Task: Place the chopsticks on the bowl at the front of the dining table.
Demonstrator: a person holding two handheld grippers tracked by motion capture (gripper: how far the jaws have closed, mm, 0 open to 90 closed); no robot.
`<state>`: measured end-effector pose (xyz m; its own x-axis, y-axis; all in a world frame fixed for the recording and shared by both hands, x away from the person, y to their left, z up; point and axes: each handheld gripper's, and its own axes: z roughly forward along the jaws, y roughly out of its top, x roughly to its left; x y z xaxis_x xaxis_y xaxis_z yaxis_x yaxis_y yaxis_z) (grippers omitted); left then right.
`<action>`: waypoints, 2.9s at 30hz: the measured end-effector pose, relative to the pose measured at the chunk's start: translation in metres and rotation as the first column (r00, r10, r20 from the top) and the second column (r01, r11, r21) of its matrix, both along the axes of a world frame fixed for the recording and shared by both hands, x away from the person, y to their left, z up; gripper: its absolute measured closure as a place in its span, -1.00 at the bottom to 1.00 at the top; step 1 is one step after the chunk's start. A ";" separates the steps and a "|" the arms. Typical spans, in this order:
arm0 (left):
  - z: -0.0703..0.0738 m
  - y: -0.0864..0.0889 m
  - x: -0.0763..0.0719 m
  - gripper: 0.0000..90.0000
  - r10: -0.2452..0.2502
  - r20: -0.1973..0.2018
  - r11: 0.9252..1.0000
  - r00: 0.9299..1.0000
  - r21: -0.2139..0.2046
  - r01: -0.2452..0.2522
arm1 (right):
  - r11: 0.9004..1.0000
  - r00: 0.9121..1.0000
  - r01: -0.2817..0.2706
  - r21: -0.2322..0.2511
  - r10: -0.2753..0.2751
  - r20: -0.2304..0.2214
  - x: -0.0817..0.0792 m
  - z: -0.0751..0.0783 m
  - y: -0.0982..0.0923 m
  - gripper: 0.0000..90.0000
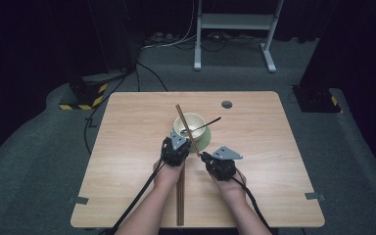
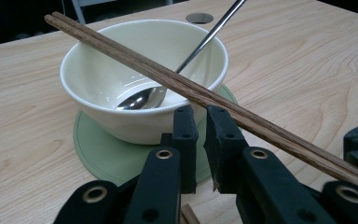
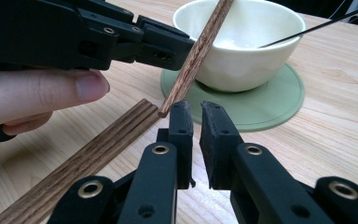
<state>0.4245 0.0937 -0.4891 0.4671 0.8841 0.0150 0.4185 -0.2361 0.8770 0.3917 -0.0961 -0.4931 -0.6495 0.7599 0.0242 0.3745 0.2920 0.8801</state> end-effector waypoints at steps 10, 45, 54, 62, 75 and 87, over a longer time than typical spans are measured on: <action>0.000 0.003 0.002 0.81 0.008 0.002 1.000 1.000 0.009 -0.008 | 1.000 1.000 -0.017 0.007 0.017 0.002 -0.003 0.000 0.011 0.81; 0.000 0.005 0.004 0.84 0.005 -0.001 1.000 1.000 -0.006 -0.005 | 0.999 0.999 -0.048 -0.008 0.048 -0.002 -0.005 0.000 0.019 0.79; 0.001 0.006 0.004 0.84 0.004 0.000 1.000 1.000 -0.006 -0.004 | 0.999 0.999 -0.054 -0.007 0.054 -0.002 -0.005 0.000 0.022 0.80; 0.001 0.006 0.004 0.84 0.008 -0.003 1.000 1.000 -0.012 -0.008 | 0.998 0.999 -0.055 -0.006 0.055 -0.004 -0.004 0.000 0.023 0.79; 0.000 0.018 -0.009 0.64 0.006 0.003 0.999 1.000 -0.046 -0.006 | 0.998 0.999 -0.050 -0.036 0.050 0.012 -0.008 0.004 0.012 0.76; -0.004 0.019 -0.061 0.47 -0.071 0.077 0.997 0.995 0.038 0.068 | 0.998 0.999 -0.037 -0.041 0.037 0.013 -0.014 0.007 -0.002 0.75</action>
<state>0.3632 0.1122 -0.4933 0.5236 0.8477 0.0846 0.3304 -0.2936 0.8970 0.3775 -0.0977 -0.4861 -0.6774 0.7355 -0.0155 0.3508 0.3414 0.8720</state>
